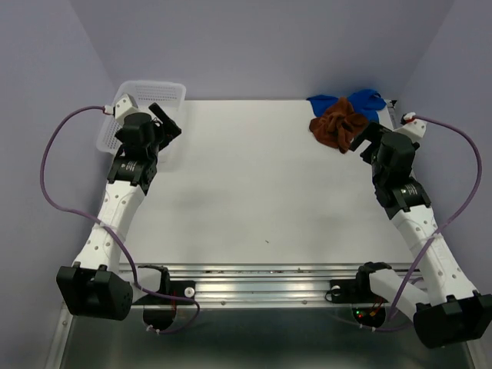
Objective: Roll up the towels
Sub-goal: Grab a towel with the right arm
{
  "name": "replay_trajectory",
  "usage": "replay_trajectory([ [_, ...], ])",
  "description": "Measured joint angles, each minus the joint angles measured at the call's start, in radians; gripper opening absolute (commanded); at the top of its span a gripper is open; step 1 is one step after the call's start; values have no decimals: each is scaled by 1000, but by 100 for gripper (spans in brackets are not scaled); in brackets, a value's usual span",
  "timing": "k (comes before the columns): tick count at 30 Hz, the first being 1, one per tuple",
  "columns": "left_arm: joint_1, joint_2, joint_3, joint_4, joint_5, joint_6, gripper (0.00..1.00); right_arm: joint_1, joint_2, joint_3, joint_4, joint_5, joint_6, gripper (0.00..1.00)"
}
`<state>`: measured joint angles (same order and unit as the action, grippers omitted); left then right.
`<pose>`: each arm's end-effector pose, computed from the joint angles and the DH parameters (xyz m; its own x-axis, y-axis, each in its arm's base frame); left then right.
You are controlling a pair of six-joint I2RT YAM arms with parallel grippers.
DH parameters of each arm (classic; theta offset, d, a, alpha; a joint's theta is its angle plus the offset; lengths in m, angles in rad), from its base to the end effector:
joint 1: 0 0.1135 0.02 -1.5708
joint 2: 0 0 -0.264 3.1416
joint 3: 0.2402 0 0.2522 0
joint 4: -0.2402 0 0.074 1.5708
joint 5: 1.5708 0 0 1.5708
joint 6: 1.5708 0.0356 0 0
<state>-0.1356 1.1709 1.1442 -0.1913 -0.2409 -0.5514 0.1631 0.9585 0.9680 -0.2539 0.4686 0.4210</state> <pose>0.2684 -0.0280 0.3866 -0.1304 -0.4957 -0.8587 -0.1970 0.8617 -0.4675 0.2150 0.0191 0.3663 -0.1004 0.3530 -0.9302 0.3600 0.8845 0.2968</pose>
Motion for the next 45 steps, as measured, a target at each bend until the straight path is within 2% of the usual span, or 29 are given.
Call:
replay_trajectory([
  [6,0,-2,-8,-1,6,-7,99,0,74,49,-5,-55,-55,100],
  [12,0,-2,-24,-15,14,-20,99,-4,372,247,-41,-40,-71,100],
  [27,0,3,-54,-87,31,-55,99,-57,1130,800,-137,-122,-201,99],
  [29,0,8,-56,-95,30,-60,99,-61,1207,868,-139,-108,-206,88],
  [30,0,8,-56,-99,30,-61,99,-66,1249,909,-141,-102,-209,76],
  [31,0,8,-62,-101,30,-64,99,-70,1287,943,-140,-102,-215,56],
  [33,0,8,-70,-105,31,-69,99,-78,1341,989,-139,-109,-224,38],
  [34,0,8,-77,-107,31,-72,99,-81,1361,1001,-140,-123,-225,19],
  [35,0,8,-83,-107,31,-75,99,-85,1374,1009,-144,-139,-236,12],
  [37,0,8,-86,-115,32,-78,99,-89,1383,1016,-150,-165,-244,1],
  [41,0,8,-87,-124,31,-82,99,-94,1367,1025,-162,-296,-280,1],
  [45,0,-3,-89,-124,32,-81,99,-73,1268,1025,-198,-467,-325,1],
])
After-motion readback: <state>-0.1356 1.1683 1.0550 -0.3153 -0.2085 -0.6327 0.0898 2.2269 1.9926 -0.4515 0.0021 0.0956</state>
